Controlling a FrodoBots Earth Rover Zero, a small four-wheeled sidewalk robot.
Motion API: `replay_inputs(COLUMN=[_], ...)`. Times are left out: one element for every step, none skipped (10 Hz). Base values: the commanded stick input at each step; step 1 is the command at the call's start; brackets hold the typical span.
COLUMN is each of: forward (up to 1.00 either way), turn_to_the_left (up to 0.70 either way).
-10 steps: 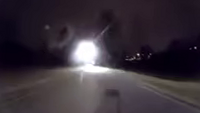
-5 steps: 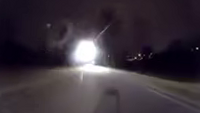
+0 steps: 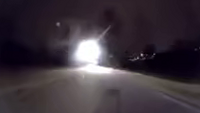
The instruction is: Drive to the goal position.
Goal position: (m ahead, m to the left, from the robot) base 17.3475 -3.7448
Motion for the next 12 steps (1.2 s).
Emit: replay_inputs(forward=[1.00, 1.00, 1.00, 1.00, 1.00, 1.00, 1.00, 1.00, 1.00, 1.00, 1.00, 1.00], turn_to_the_left=[0.10, 0.11, 0.12, 0.11, 0.06, 0.04, 0.04, 0.05, 0.04, 0.04, 0.03, 0.03])
